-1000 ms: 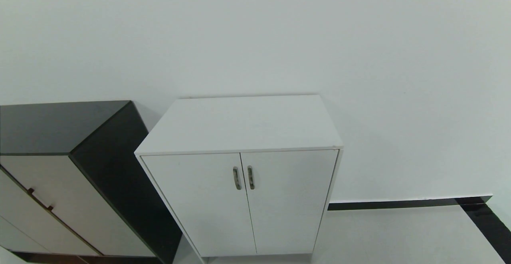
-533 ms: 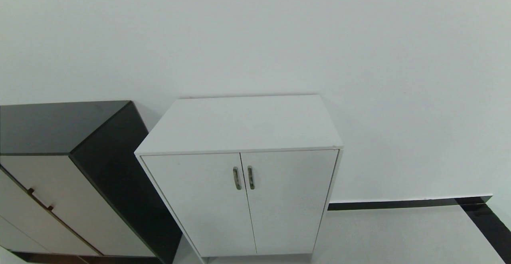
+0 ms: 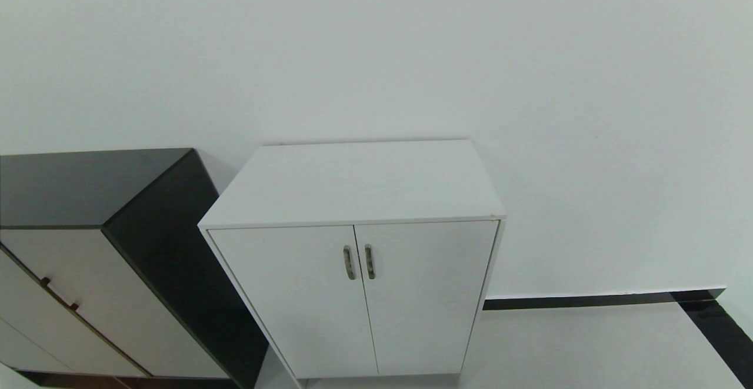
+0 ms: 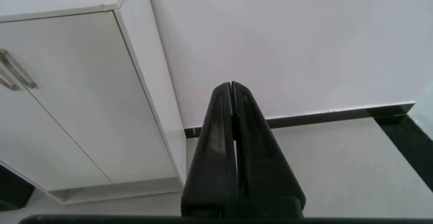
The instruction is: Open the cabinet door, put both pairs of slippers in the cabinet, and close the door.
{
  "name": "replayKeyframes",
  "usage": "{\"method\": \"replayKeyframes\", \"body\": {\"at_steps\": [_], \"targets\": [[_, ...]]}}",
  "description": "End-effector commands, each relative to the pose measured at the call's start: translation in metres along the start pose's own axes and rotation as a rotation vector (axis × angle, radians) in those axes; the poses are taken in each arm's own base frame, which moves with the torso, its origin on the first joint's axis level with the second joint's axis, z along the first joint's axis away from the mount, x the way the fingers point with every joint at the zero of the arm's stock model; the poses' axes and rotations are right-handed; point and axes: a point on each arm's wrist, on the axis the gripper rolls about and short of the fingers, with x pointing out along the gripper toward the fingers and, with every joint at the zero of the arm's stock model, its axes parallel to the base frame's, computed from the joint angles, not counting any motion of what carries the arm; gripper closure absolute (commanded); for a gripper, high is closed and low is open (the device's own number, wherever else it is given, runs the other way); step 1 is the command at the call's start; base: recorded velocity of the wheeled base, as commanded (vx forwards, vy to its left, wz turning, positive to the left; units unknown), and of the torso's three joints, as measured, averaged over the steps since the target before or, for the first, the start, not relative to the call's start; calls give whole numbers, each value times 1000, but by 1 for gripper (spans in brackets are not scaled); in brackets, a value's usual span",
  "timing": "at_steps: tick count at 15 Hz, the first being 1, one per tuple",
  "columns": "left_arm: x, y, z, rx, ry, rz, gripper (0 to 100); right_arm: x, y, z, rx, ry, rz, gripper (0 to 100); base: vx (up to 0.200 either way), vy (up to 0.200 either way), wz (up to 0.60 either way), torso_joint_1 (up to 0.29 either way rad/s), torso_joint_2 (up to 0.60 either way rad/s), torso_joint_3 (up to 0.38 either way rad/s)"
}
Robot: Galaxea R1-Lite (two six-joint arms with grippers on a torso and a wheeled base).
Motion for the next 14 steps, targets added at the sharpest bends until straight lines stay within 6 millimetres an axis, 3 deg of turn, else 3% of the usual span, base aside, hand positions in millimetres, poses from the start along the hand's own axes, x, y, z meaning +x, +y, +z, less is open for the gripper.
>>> {"method": "replayKeyframes", "body": {"at_steps": [1,14], "targets": [[0,0,0,0,-1,0,100,0,0,0,1,3,0,100,0,0,0,0,0,0],[0,0,0,0,-1,0,100,0,0,0,-8,4,2,100,0,0,0,0,0,0]]}}
